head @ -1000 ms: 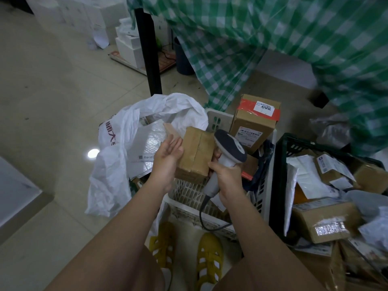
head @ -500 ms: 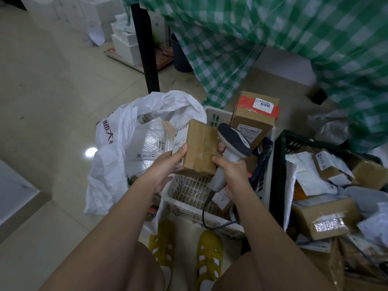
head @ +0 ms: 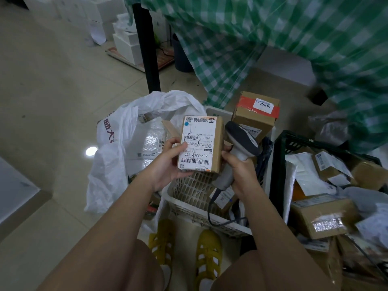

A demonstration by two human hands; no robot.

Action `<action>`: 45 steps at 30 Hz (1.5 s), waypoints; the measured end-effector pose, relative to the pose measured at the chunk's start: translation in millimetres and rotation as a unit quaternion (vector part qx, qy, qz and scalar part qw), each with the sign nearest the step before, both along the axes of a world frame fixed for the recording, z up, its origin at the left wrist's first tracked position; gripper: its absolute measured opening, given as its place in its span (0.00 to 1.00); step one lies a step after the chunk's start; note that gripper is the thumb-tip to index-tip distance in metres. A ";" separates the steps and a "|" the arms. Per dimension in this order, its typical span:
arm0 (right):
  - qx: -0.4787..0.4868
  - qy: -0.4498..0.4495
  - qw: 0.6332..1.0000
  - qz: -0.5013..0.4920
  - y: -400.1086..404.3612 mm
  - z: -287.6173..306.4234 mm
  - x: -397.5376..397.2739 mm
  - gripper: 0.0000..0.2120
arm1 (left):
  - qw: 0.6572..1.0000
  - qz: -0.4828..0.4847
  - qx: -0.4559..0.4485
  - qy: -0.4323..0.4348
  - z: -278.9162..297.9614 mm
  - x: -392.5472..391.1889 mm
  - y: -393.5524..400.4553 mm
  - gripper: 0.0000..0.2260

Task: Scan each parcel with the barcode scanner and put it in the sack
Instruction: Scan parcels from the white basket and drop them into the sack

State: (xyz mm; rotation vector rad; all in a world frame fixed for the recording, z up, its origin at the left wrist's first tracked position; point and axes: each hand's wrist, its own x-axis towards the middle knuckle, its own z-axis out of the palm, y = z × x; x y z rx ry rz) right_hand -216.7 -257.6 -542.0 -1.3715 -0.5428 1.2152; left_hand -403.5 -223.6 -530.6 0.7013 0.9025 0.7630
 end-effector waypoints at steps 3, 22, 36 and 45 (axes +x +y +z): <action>-0.009 -0.008 1.000 0.008 -0.3 -1.2 -0.2 0.10 | 0.999 0.000 0.019 0.038 -2.9 -0.9 0.8 0.10; -0.064 -0.115 0.987 0.093 -4.8 1.0 -6.7 0.16 | 0.942 0.052 0.147 0.296 -11.3 -4.5 7.3 0.23; -0.046 -0.082 0.995 -0.022 -0.6 2.6 -17.7 0.17 | 0.991 -0.009 0.064 0.118 -14.6 7.3 1.8 0.35; -0.007 -0.264 0.959 0.104 -8.8 6.5 -15.0 0.15 | 0.965 0.073 0.075 0.242 -18.9 2.3 7.3 0.31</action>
